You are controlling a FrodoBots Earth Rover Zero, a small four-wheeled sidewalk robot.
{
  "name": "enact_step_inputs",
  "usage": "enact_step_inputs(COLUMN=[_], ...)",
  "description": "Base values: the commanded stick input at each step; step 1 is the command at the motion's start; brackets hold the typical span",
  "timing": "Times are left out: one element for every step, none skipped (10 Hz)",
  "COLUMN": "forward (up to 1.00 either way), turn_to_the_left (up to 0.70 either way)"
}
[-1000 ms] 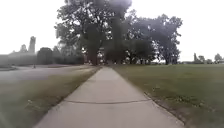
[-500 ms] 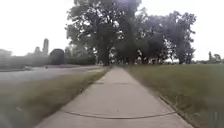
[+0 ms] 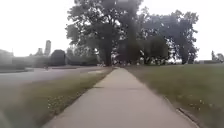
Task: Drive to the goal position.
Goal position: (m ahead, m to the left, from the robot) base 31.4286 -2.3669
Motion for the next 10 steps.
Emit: enact_step_inputs(forward=[1.0, 1.0, 1.0, 1.0, 1.0, 1.0, 1.0, 1.0, 1.0, 1.0], turn_to_the_left=[0.0, 0.0, 0.0, 0.0, 0.0, 0.0, 0.0, 0.0, 0.0, 0.0])
